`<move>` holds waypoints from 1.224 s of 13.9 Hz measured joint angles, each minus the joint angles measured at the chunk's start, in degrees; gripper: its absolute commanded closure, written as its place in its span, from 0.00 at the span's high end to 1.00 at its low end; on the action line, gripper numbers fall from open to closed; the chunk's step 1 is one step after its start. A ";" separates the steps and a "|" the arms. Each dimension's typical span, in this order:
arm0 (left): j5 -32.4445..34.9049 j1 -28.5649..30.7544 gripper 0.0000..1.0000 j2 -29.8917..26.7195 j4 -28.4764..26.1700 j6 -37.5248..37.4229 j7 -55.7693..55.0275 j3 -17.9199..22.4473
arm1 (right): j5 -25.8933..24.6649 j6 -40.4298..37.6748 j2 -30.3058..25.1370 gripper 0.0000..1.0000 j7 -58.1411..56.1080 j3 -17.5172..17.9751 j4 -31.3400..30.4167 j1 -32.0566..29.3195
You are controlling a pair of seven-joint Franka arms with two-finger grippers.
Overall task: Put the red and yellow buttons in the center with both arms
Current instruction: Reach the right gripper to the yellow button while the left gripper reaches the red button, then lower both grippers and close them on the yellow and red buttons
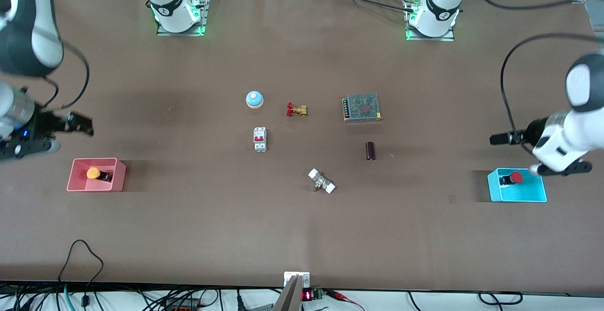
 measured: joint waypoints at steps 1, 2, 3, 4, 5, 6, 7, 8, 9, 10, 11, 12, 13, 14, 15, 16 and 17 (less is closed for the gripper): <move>0.00 0.87 1.00 2.72 0.25 2.26 0.01 0.08 | 0.00 4.04 2.68 1.00 -1.82 -0.04 0.00 -1.44; 0.00 1.71 1.00 5.43 0.69 4.74 0.01 0.23 | 0.00 7.18 4.95 1.00 -2.59 -0.05 0.04 -2.32; 0.00 2.50 1.00 8.03 1.35 7.71 0.04 0.43 | 0.00 9.55 6.87 1.00 -2.82 -0.05 0.04 -2.78; 0.00 3.29 1.00 10.20 2.01 10.87 0.38 0.58 | 0.00 11.28 8.47 1.00 -2.82 -0.05 0.10 -2.96; 0.00 4.05 1.00 11.75 2.60 13.74 1.36 0.67 | 0.01 12.72 9.76 1.00 -2.82 -0.04 0.14 -2.98; 0.00 4.80 1.00 12.81 2.98 16.35 2.89 0.73 | 0.01 14.14 10.86 1.00 -2.82 -0.03 0.16 -2.98; 0.00 5.60 1.00 13.56 3.20 18.64 4.84 0.83 | 0.01 15.44 11.85 1.00 -2.82 -0.02 0.17 -2.99; 0.00 6.48 1.00 14.11 3.27 20.28 6.80 0.91 | 0.01 16.52 12.70 1.00 -2.82 -0.02 0.18 -3.03; 0.00 7.40 1.00 14.48 3.30 21.23 8.60 0.94 | 0.01 17.44 13.50 1.00 -2.82 -0.02 0.18 -3.18; 0.00 8.03 1.00 14.68 3.34 21.57 10.19 0.95 | 0.01 18.23 14.17 1.00 -2.82 -0.02 0.19 -3.47; 0.00 8.38 1.00 14.74 3.35 21.65 11.69 0.95 | 0.01 19.03 14.83 1.00 -2.82 -0.03 0.20 -3.76; 0.00 8.47 1.00 14.76 3.35 21.92 12.98 0.95 | 0.01 19.88 15.41 1.00 -2.82 -0.02 0.19 -3.98; 0.00 8.48 1.00 14.81 3.35 22.45 13.91 0.95 | 0.01 20.60 15.94 1.00 -2.82 -0.02 0.19 -4.13; 0.00 8.60 1.00 14.93 3.31 22.71 14.88 0.95 | 0.01 21.16 16.40 1.00 -2.82 -0.03 0.18 -4.27; 0.00 8.87 1.00 15.16 3.25 22.76 16.30 0.97 | 0.01 21.53 16.78 1.00 -2.82 -0.03 0.18 -4.45; 0.01 9.27 1.00 15.54 3.24 22.99 18.08 0.97 | 0.01 21.79 17.09 1.00 -2.82 -0.03 0.17 -4.60; 0.01 9.67 1.00 16.01 3.22 23.84 19.56 0.98 | 0.01 21.96 17.39 1.00 -2.82 -0.03 0.16 -4.69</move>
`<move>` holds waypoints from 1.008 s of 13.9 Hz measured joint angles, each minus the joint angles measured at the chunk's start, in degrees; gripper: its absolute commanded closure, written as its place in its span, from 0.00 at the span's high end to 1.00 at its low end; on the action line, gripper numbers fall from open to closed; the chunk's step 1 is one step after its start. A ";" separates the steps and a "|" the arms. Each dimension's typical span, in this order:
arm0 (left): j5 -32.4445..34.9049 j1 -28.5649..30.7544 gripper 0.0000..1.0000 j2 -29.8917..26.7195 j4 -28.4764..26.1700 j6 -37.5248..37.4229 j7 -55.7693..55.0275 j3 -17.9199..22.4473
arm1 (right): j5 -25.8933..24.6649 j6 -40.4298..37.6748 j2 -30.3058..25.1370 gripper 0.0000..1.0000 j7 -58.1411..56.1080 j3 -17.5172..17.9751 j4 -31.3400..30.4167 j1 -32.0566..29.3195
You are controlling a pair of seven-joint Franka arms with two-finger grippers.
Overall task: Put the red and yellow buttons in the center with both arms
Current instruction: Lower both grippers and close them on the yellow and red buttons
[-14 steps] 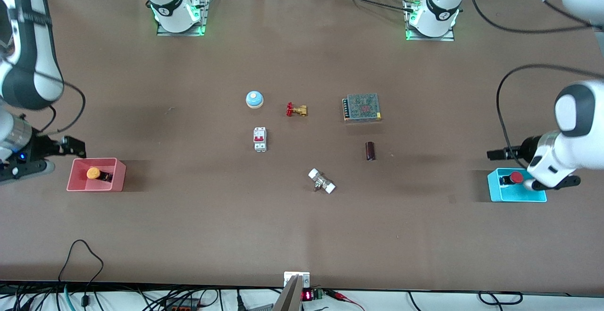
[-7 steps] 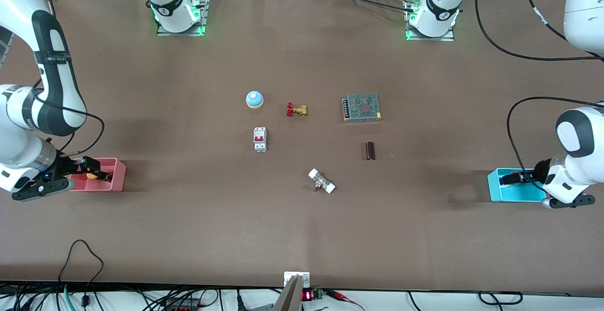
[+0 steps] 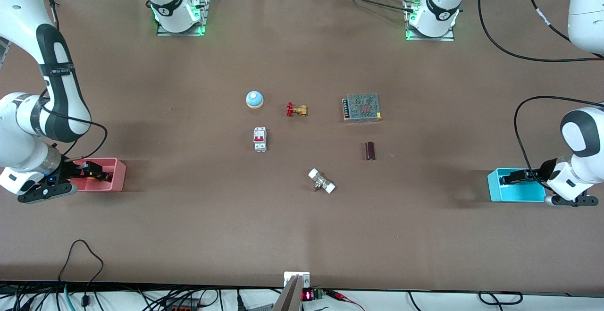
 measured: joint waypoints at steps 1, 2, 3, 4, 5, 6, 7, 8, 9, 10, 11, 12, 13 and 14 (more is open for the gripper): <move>0.00 0.27 1.00 0.50 -0.09 0.95 0.86 0.00 | 0.00 0.28 0.32 1.00 0.00 0.00 -0.01 -0.04; 0.00 0.36 1.00 0.92 -0.32 1.49 1.12 0.00 | 0.00 0.68 0.64 1.00 0.00 0.00 -0.03 -0.05; 0.00 0.36 1.00 1.23 -0.60 1.70 1.13 -0.02 | 0.00 0.96 0.97 1.00 0.00 0.00 -0.04 -0.05; -0.01 0.36 1.00 1.49 -0.85 1.84 1.12 -0.05 | 0.00 1.19 1.30 1.00 0.00 0.00 -0.05 -0.06; -0.10 0.36 1.00 1.70 -0.96 1.91 1.12 -0.09 | 0.00 1.30 1.55 1.00 0.00 0.00 -0.07 -0.07; -0.26 0.36 1.00 1.76 -1.09 1.93 1.12 -0.12 | 0.00 1.33 1.76 1.00 0.00 0.00 -0.07 -0.08; -0.35 0.36 1.00 1.76 -1.15 1.93 1.12 -0.13 | 0.00 1.35 1.92 0.98 0.00 0.00 -0.09 -0.08; -0.39 0.36 1.00 1.76 -1.18 1.93 1.11 -0.13 | 0.00 1.35 2.04 0.94 0.00 0.00 -0.11 -0.08; -0.42 0.36 1.00 1.75 -1.27 1.93 1.10 -0.14 | 0.00 1.35 2.15 0.92 0.00 0.00 -0.11 -0.09; -0.44 0.36 1.00 1.76 -1.44 1.93 1.09 -0.14 | 0.00 1.36 2.26 0.91 0.00 0.00 -0.12 -0.09; -0.46 0.36 1.00 1.76 -1.63 1.93 1.07 -0.14 | 0.01 1.36 2.41 0.91 0.00 0.00 -0.13 -0.09; -0.47 0.36 1.00 1.76 -1.82 1.93 1.05 -0.14 | 0.01 1.36 2.59 0.91 0.00 0.00 -0.21 -0.09; -0.48 0.36 1.00 1.76 -2.00 1.93 1.04 -0.15 | 0.01 1.36 2.73 0.91 0.00 0.00 -0.37 -0.09; -0.50 0.36 1.00 1.76 -2.11 1.93 1.03 -0.15 | 0.01 1.35 2.75 0.91 0.00 0.00 -0.61 -0.09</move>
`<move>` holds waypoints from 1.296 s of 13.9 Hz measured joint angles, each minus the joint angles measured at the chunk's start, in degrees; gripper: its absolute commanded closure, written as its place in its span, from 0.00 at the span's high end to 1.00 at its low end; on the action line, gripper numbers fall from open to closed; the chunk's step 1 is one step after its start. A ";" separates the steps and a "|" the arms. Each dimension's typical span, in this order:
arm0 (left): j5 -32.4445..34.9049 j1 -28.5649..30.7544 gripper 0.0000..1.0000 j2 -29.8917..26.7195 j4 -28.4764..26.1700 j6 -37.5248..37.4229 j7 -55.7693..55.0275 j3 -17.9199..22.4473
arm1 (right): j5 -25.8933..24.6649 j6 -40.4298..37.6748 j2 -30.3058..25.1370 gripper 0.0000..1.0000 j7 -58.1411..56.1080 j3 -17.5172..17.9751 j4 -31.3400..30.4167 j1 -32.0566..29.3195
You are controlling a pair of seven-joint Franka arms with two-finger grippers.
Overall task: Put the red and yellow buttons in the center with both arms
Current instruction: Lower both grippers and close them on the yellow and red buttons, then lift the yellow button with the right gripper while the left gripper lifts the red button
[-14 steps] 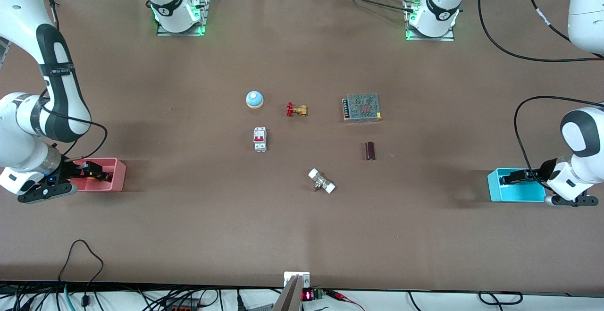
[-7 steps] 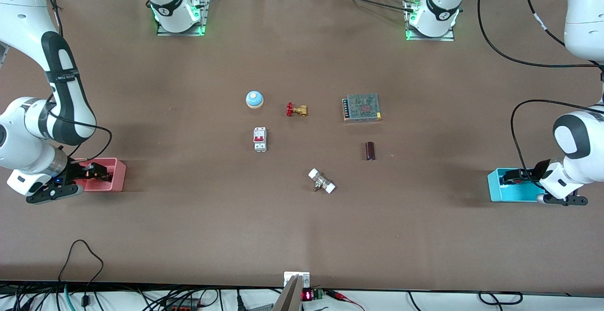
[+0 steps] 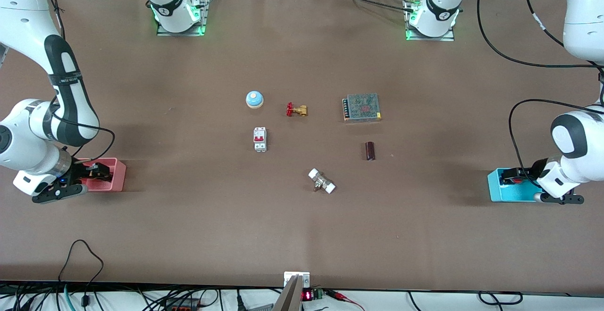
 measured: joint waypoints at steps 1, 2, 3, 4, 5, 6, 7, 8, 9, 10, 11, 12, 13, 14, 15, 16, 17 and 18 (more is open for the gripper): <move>-0.02 0.00 1.00 0.00 -0.04 0.00 -0.01 -0.02 | 0.00 0.00 0.00 0.91 0.00 0.00 -0.19 0.00; -0.03 0.00 1.00 0.00 -0.04 0.00 -0.07 -0.06 | 0.00 -0.02 0.00 0.91 0.00 0.00 -0.37 0.00; -0.04 0.00 0.99 0.00 -0.05 0.00 -0.13 -0.09 | 0.00 -0.02 0.00 0.91 0.00 0.00 -0.56 0.00; -0.06 0.00 0.94 0.00 -0.07 0.00 -0.15 -0.11 | 0.00 -0.02 0.00 0.91 0.00 0.00 -0.72 0.00; -0.06 0.00 0.88 0.00 -0.07 0.00 -0.15 -0.12 | 0.00 -0.03 0.00 0.91 0.00 0.00 -0.79 0.00; -0.06 0.00 0.81 0.00 -0.07 0.00 -0.15 -0.12 | 0.00 -0.04 0.00 0.91 0.00 0.00 -0.82 -0.01; -0.06 0.00 0.76 0.00 -0.08 0.00 -0.15 -0.13 | 0.00 -0.05 0.00 0.89 0.00 0.00 -0.85 -0.03; -0.06 0.00 0.70 0.00 -0.09 0.00 -0.15 -0.13 | 0.00 -0.06 0.00 0.87 0.00 0.00 -0.86 -0.11; -0.06 0.00 0.64 0.00 -0.09 0.00 -0.15 -0.14 | 0.00 -0.08 0.00 0.84 0.00 0.00 -0.91 -0.22; -0.06 0.00 0.56 0.00 -0.09 0.00 -0.15 -0.17 | 0.00 -0.09 0.00 0.81 -0.01 0.00 -1.02 -0.31; -0.07 0.00 0.48 0.00 -0.09 0.00 -0.16 -0.19 | 0.00 -0.09 0.00 0.78 -0.04 0.00 -1.19 -0.36; -0.07 -0.01 0.43 0.00 -0.09 0.00 -0.16 -0.20 | 0.00 -0.09 0.00 0.78 -0.06 0.00 -1.32 -0.36; -0.07 -0.01 0.41 0.00 -0.09 0.00 -0.16 -0.22 | 0.00 -0.09 0.00 0.77 -0.07 0.00 -1.43 -0.36; -0.16 -0.02 0.40 0.00 -0.09 0.03 -0.15 -0.23 | 0.00 -0.09 0.00 0.76 -0.08 0.00 -1.56 -0.36; -0.48 -0.02 0.39 0.00 -0.09 0.07 -0.13 -0.23 | 0.00 -0.09 0.00 0.71 -0.08 0.00 -1.68 -0.36; -0.71 -0.02 0.38 0.00 -0.09 0.15 -0.08 -0.24 | 0.00 -0.09 0.00 0.66 -0.10 0.00 -1.75 -0.36; -0.74 -0.02 0.38 -0.03 -0.08 0.29 -0.08 -0.24 | 0.00 -0.09 0.00 0.59 -0.12 0.00 -1.80 -0.36; -0.74 -0.02 0.38 -0.10 -0.07 0.36 -0.06 -0.24 | 0.00 -0.09 0.00 0.53 -0.15 0.00 -1.82 -0.36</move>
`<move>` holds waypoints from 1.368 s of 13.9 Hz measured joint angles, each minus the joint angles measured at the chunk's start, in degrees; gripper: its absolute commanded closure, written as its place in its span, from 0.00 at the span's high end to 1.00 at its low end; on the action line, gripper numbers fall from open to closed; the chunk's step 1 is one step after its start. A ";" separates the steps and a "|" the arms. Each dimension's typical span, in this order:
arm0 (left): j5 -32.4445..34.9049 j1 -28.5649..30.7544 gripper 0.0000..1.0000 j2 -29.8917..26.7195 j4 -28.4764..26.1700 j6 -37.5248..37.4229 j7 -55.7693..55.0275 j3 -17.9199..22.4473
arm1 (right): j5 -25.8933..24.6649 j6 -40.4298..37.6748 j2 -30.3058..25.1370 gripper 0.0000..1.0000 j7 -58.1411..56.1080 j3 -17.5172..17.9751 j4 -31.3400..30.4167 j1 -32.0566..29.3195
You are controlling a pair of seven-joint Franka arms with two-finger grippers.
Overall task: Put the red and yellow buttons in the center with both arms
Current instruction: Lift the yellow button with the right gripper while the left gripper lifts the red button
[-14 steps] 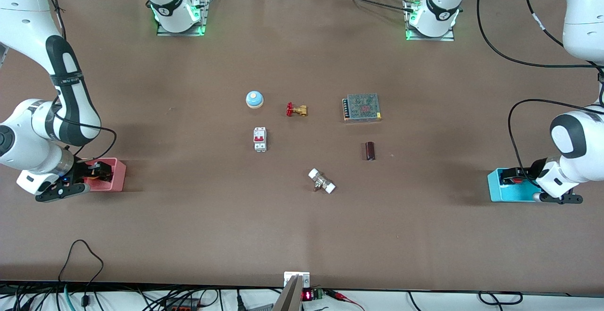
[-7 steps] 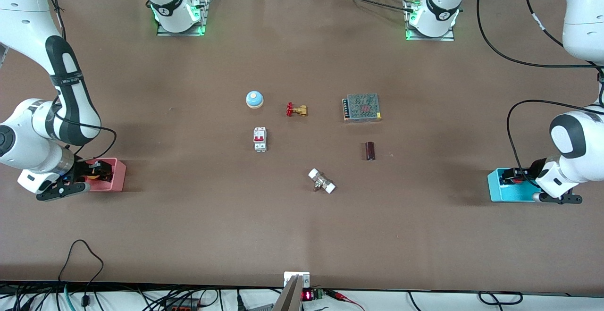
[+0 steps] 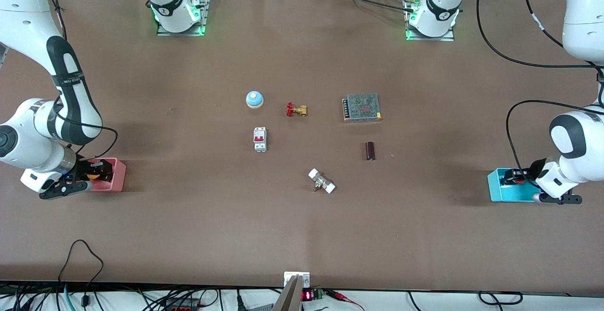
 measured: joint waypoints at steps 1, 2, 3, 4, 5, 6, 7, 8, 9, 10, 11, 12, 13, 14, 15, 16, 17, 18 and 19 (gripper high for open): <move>-0.01 0.00 0.38 -0.15 0.06 0.05 0.04 -0.01 | 0.00 0.00 0.00 0.46 -0.01 0.00 -0.01 0.00; -0.01 -0.01 0.38 -0.46 0.14 0.11 0.06 -0.01 | 0.00 0.00 0.00 0.43 -0.19 0.00 -0.01 0.00; -0.01 -0.01 0.39 -1.03 0.18 0.15 0.07 -0.02 | 0.00 0.00 0.00 0.41 -0.53 0.00 -0.01 0.00; -0.01 -0.04 0.40 -1.89 0.23 0.16 0.07 -0.04 | 0.00 0.00 -0.02 0.35 -0.65 0.02 -0.01 0.00; -0.01 -0.10 0.40 -3.15 0.32 0.14 0.11 -0.08 | 0.00 0.01 -0.02 0.31 -0.75 0.01 -0.01 0.00; -0.01 -0.15 0.40 -4.80 0.41 -0.24 0.25 -0.25 | 0.03 0.02 -0.08 0.28 -0.83 0.02 0.02 0.00; -0.01 -0.25 0.40 -6.73 0.45 -1.35 0.49 -0.46 | 0.02 0.02 -0.08 0.27 -0.88 0.02 0.01 0.00; -0.01 -0.46 0.40 -8.76 0.47 -3.14 0.66 -0.65 | 0.02 0.03 -0.08 0.26 -1.05 0.02 0.01 0.00; -0.01 -0.82 0.40 -10.67 0.37 -5.56 0.78 -0.83 | 0.02 0.06 -0.09 0.25 -1.43 0.02 0.04 0.00; -0.02 -1.19 0.40 -12.28 -0.06 -8.08 0.81 -1.18 | 0.02 0.08 -0.13 0.25 -2.05 0.03 0.20 0.00; -0.07 -1.47 0.40 -13.81 -1.27 -10.10 0.69 -2.19 | 0.02 -0.03 -0.33 0.25 -2.63 0.05 0.50 0.00; -0.14 -1.76 0.40 -15.12 -3.24 -10.87 -0.35 -3.61 | 0.02 -0.66 -0.85 0.25 -2.97 0.09 0.85 0.01; -0.20 -2.32 0.40 -16.23 -5.57 -10.95 -2.48 -4.93 | 0.02 -2.37 -1.84 0.25 -3.20 0.19 1.32 0.05; -0.22 -3.03 0.40 -17.12 -7.89 -10.91 -5.12 -6.26 | 0.02 -5.23 -3.37 0.25 -3.29 0.46 1.97 0.12; -0.23 -4.08 0.40 -17.94 -10.21 -10.56 -8.00 -7.34 | 0.02 -9.00 -5.59 0.25 -3.29 0.94 2.72 0.31; -0.23 -5.45 0.40 -18.56 -12.48 -9.56 -10.41 -8.00 | 0.07 -12.93 -8.19 0.25 -3.15 1.85 3.34 0.54; -0.23 -6.97 0.40 -19.15 -14.82 -7.75 -12.35 -8.31 | 0.24 -16.68 -11.06 0.25 -1.94 3.06 3.63 0.87; -0.23 -8.34 0.40 -19.63 -17.37 -5.26 -13.94 -8.44 | 0.38 -20.35 -13.88 0.25 1.08 4.68 3.67 1.26; -0.23 -9.39 0.40 -19.87 -19.97 -2.30 -15.27 -8.49 | 0.43 -23.64 -16.31 0.25 5.55 6.69 3.66 1.82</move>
